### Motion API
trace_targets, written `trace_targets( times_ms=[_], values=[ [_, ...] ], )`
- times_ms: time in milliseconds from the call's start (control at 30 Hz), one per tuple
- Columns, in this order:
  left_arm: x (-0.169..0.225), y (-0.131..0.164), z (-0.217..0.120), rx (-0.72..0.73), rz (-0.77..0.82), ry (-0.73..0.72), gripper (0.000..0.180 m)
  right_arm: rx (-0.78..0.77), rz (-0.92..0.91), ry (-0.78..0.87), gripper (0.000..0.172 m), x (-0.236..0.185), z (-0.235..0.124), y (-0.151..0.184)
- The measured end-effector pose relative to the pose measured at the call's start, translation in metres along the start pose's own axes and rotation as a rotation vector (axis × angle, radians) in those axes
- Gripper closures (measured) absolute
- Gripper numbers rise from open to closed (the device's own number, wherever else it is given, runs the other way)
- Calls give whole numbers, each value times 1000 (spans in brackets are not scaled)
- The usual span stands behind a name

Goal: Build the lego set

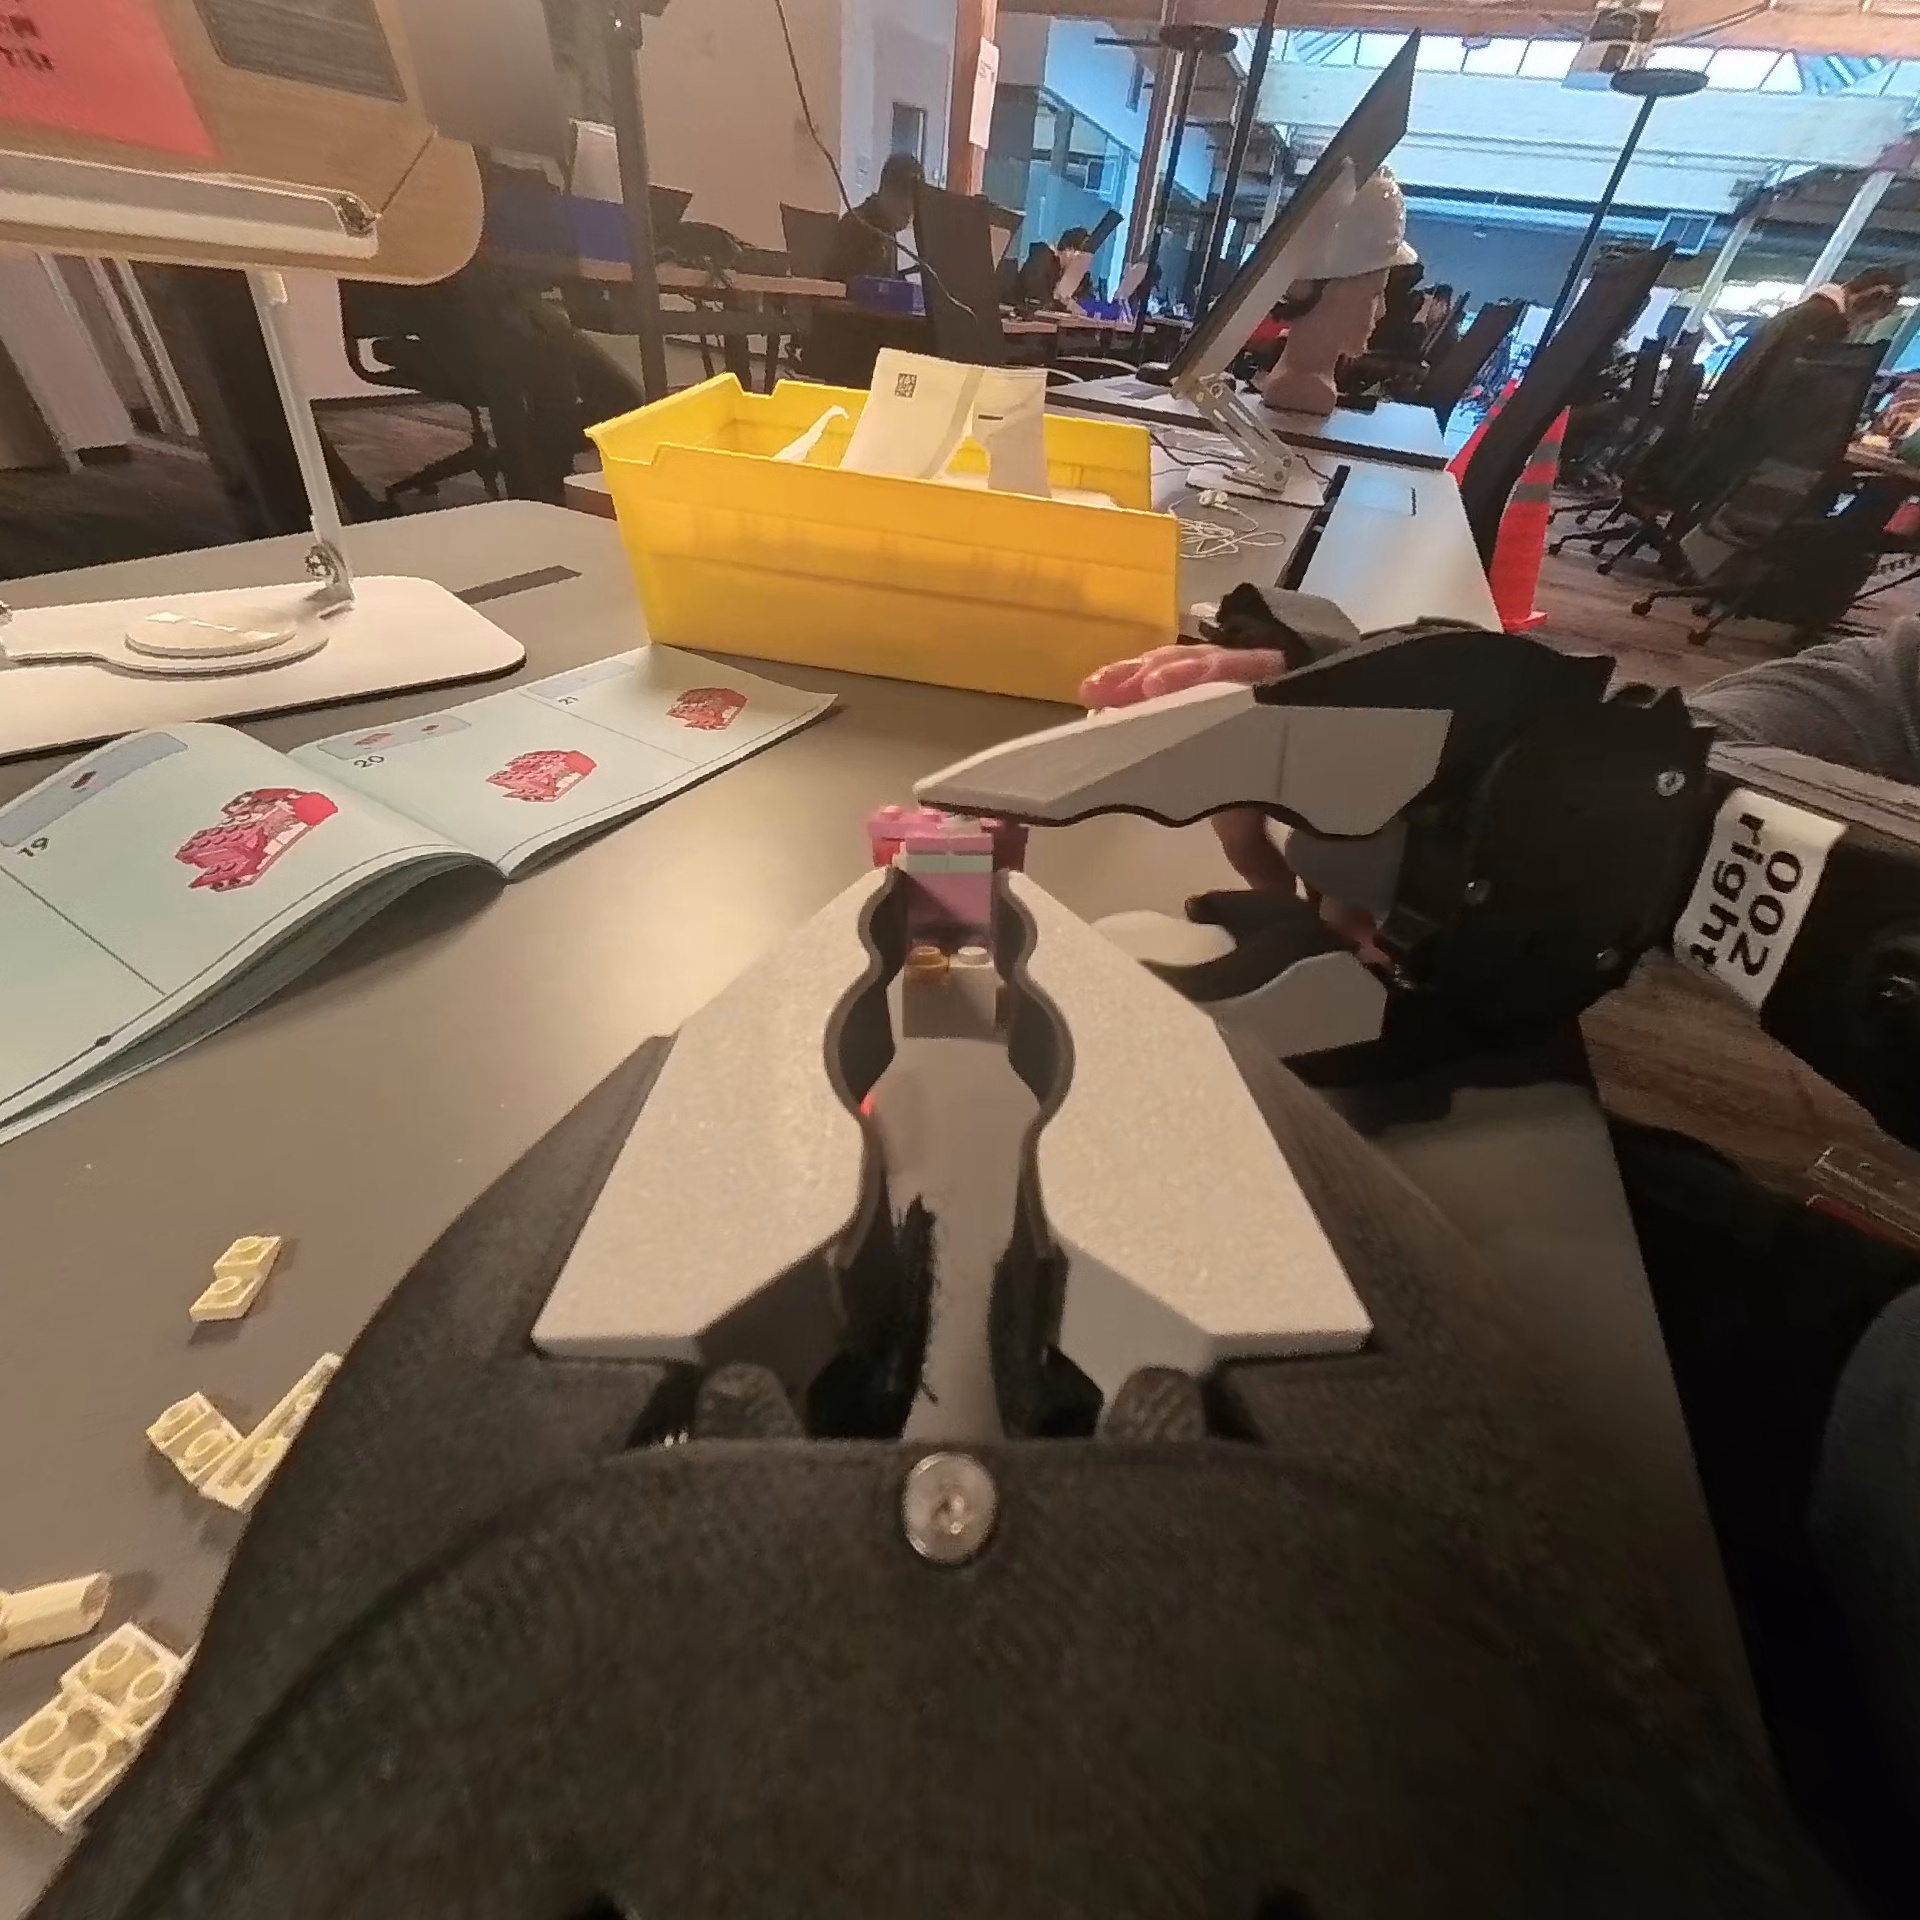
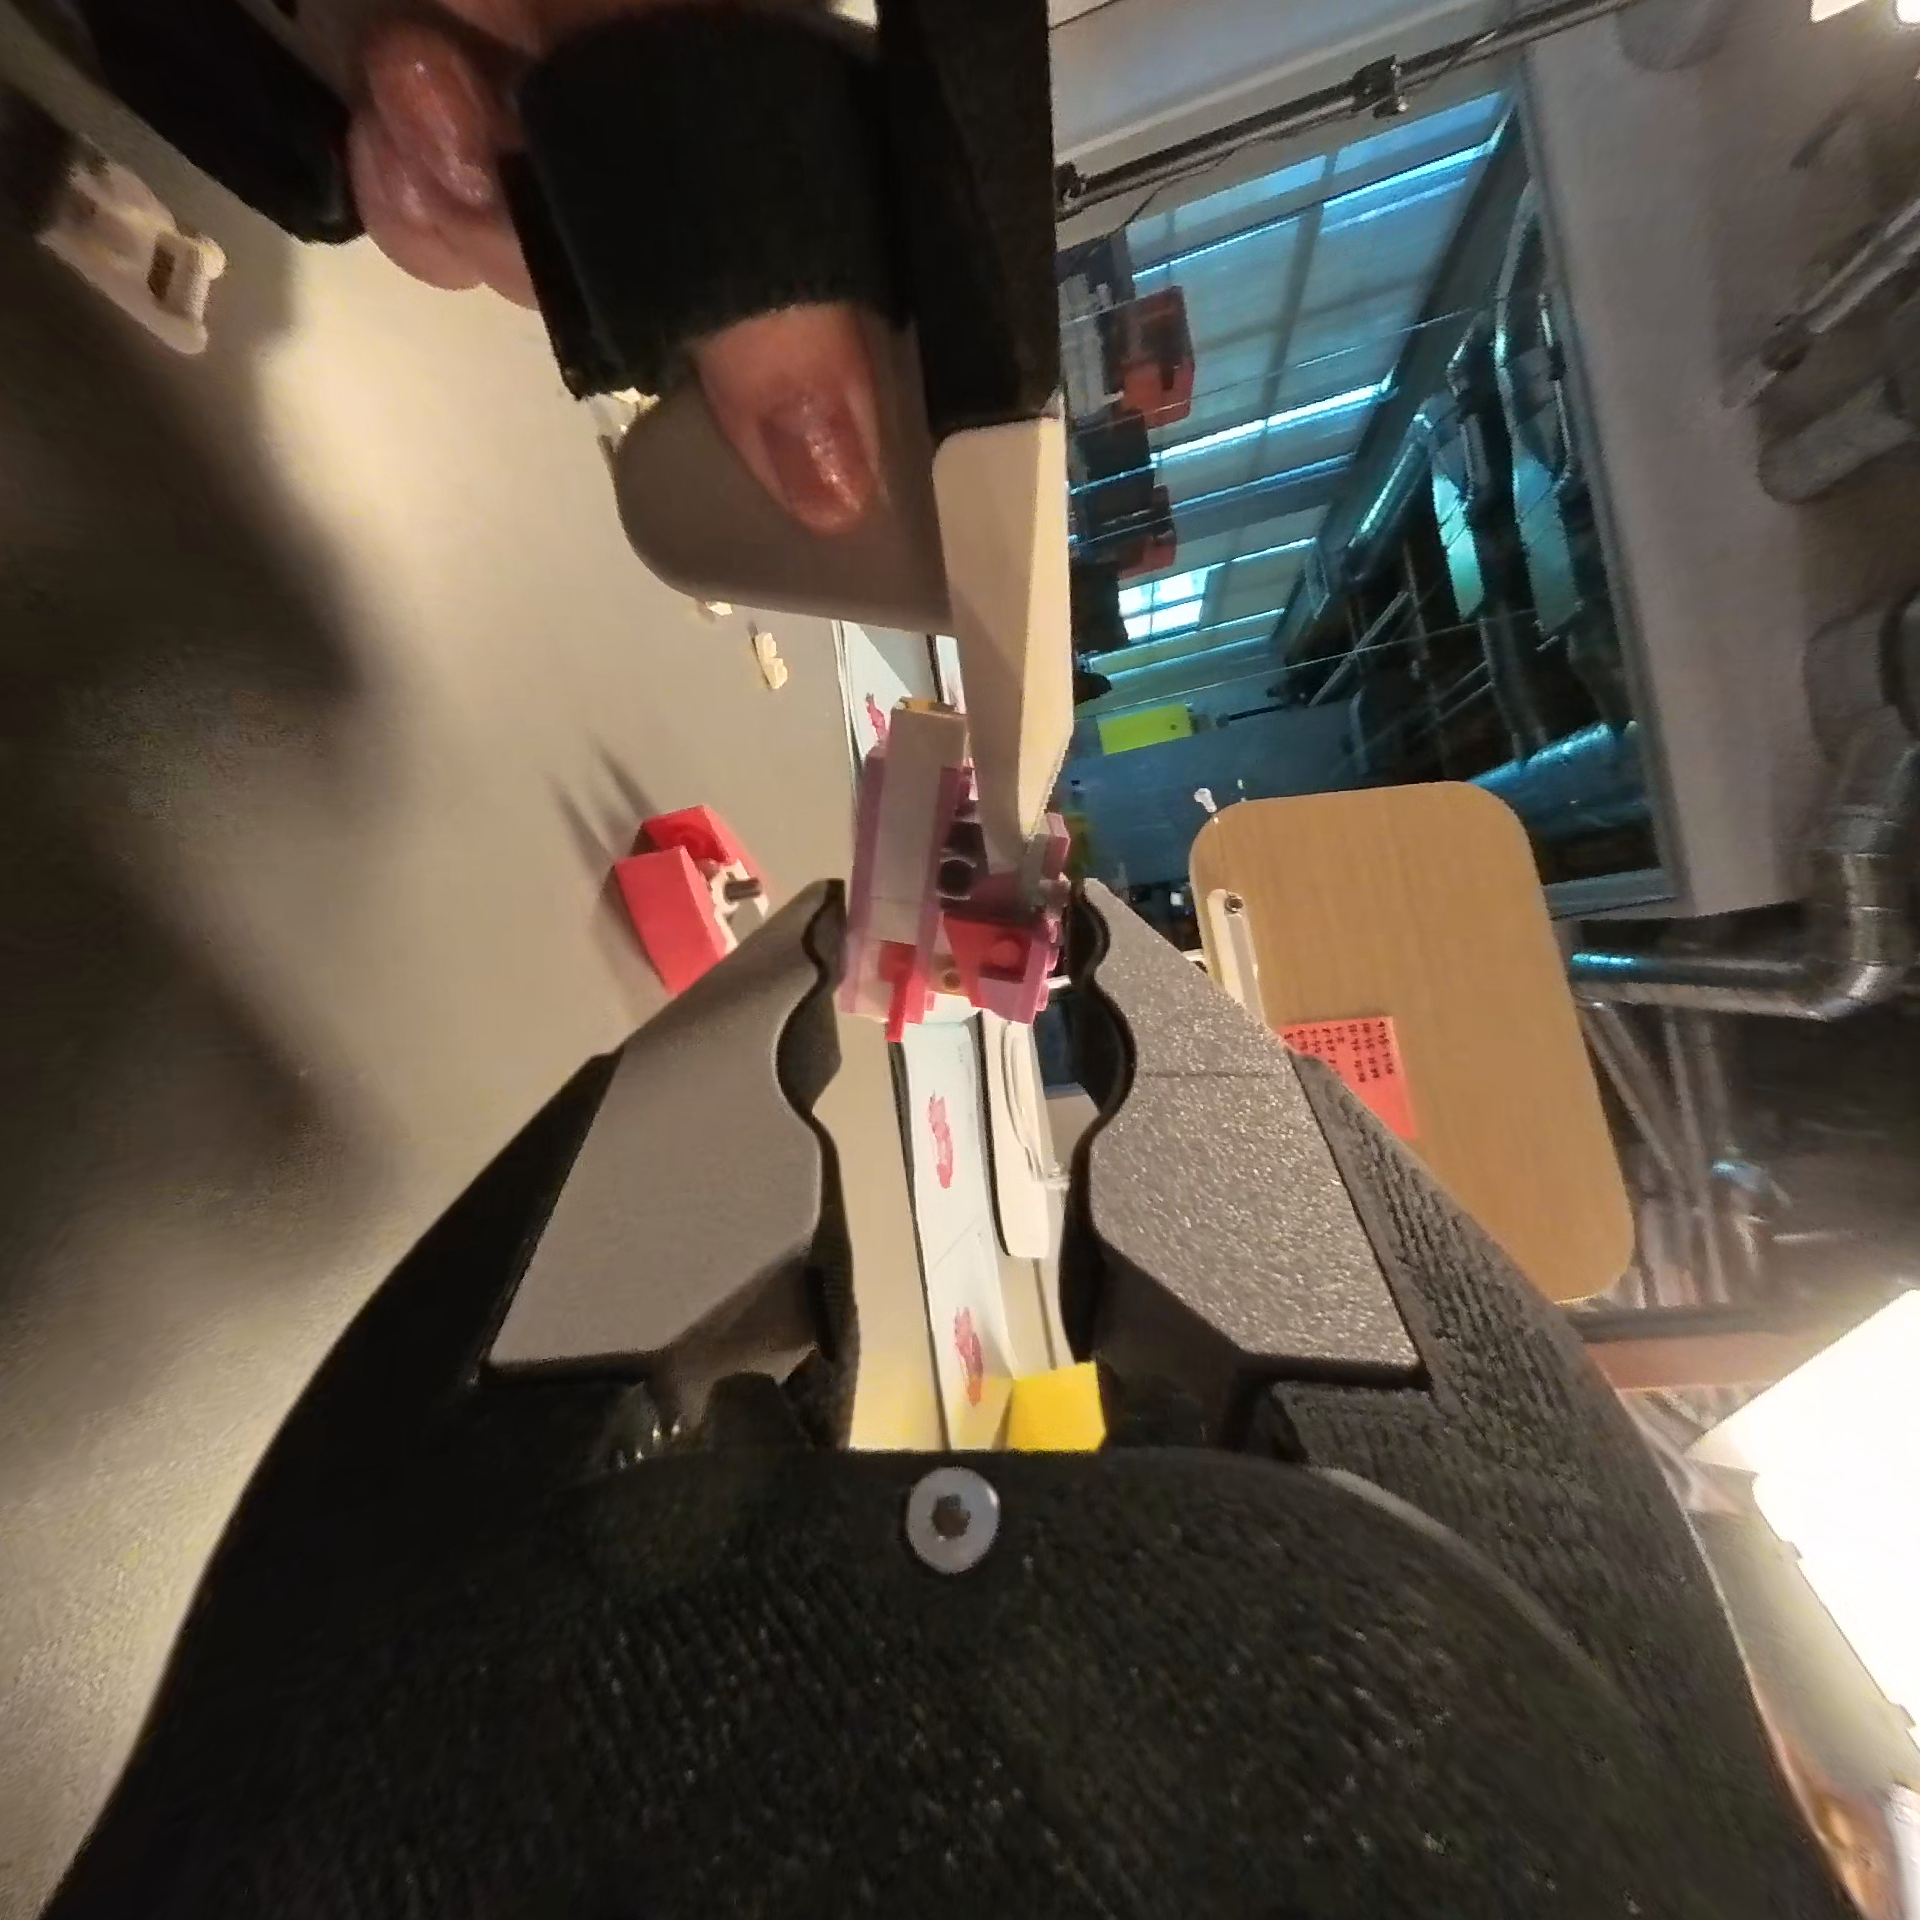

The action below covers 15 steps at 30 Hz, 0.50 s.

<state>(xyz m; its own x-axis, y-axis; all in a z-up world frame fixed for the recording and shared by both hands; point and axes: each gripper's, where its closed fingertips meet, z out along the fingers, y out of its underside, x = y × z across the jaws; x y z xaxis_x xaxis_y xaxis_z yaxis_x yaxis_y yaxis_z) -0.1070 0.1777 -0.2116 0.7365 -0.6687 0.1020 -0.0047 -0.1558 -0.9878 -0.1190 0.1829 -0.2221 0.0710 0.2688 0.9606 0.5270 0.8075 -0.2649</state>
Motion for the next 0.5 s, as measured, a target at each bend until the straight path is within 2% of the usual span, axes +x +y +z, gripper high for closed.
trace_targets(
  times_ms=[500],
  values=[
    [-2,7,4,-52,2,-35,166,-39,-143,42,132,-2,0,4]
  ],
)
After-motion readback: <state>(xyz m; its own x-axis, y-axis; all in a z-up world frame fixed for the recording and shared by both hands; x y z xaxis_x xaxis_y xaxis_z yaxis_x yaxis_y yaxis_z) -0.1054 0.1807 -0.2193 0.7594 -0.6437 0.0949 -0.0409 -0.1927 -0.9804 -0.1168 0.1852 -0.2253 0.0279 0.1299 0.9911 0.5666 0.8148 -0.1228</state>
